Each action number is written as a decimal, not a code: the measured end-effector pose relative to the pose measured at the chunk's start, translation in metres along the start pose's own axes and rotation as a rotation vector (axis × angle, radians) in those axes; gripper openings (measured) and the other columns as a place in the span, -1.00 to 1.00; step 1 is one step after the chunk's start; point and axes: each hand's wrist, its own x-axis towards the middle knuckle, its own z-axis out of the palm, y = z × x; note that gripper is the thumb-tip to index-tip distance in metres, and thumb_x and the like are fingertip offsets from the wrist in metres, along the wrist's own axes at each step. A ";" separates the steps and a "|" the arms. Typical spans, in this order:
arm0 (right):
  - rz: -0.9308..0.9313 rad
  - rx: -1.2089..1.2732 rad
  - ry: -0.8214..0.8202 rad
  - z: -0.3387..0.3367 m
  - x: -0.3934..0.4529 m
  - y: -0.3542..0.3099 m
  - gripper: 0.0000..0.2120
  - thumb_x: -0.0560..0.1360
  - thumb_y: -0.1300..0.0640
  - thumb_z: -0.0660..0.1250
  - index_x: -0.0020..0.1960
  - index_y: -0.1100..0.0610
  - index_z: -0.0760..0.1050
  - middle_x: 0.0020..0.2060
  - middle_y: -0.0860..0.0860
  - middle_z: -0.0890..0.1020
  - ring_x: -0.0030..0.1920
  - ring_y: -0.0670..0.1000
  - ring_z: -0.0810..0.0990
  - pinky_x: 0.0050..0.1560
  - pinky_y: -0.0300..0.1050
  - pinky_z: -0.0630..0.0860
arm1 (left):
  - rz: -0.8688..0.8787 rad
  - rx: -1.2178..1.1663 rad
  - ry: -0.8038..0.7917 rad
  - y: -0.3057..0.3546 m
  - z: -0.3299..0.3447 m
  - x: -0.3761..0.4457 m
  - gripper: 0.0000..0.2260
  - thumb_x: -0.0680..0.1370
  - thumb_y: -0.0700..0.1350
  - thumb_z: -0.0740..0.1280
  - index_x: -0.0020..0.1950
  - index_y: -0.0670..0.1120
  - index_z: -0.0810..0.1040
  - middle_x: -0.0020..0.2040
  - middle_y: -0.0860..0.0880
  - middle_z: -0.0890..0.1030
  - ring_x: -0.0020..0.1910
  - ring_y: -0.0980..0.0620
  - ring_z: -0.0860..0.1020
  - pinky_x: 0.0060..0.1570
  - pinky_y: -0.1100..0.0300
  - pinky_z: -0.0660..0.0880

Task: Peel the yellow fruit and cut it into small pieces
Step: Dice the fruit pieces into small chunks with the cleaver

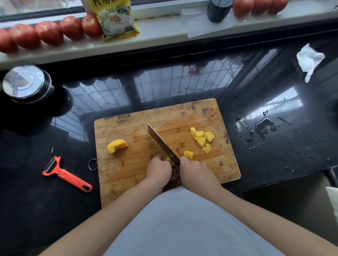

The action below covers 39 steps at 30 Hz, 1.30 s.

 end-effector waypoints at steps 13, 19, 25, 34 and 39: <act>0.046 -0.032 -0.027 -0.012 -0.033 0.019 -0.86 0.69 0.10 0.08 -0.05 0.04 0.23 -0.21 0.05 0.57 -0.11 0.18 0.62 -0.24 -0.04 0.35 | -0.138 -0.304 -0.089 -0.003 -0.002 0.000 -0.78 0.67 -0.26 0.19 0.30 -0.22 0.50 -0.03 -0.30 0.72 -0.13 -0.18 0.74 -0.16 0.03 0.71; 0.020 -0.108 -0.045 -0.001 -0.031 0.022 -0.89 0.66 0.16 0.05 -0.06 0.06 0.22 -0.13 0.08 0.62 -0.07 0.29 0.61 -0.25 0.01 0.34 | -0.100 -0.311 -0.096 -0.004 0.000 0.000 -0.89 0.67 -0.29 0.19 0.04 -0.17 0.50 -0.12 -0.28 0.64 -0.18 -0.19 0.67 -0.06 -0.06 0.69; -0.020 -0.159 -0.036 0.002 -0.030 0.027 -0.92 0.63 0.18 0.06 -0.04 0.05 0.24 -0.16 0.04 0.61 -0.13 0.23 0.62 -0.26 0.04 0.42 | -0.092 -0.266 -0.090 -0.003 0.000 0.001 -0.86 0.66 -0.33 0.19 -0.01 -0.23 0.52 -0.24 -0.24 0.60 -0.28 -0.18 0.63 -0.37 0.08 0.65; -0.129 -0.351 0.024 -0.016 -0.035 0.024 -0.82 0.59 0.18 0.24 -0.07 0.04 0.22 -0.21 0.02 0.64 -0.25 0.22 0.65 -0.48 -0.09 -0.04 | -0.048 -0.214 -0.095 -0.005 0.001 0.003 -0.75 0.68 -0.30 0.14 0.25 -0.35 0.53 -0.15 -0.29 0.59 -0.32 -0.14 0.60 -0.43 0.15 0.64; -0.099 -0.313 -0.088 -0.006 -0.018 0.018 -0.90 0.66 0.16 0.07 -0.02 0.06 0.18 -0.06 0.04 0.63 -0.08 0.19 0.65 -0.36 -0.04 0.27 | -0.053 -0.216 -0.082 -0.003 0.002 0.004 -0.74 0.65 -0.32 0.16 0.21 -0.25 0.60 -0.05 -0.31 0.70 -0.28 -0.11 0.66 -0.41 0.13 0.64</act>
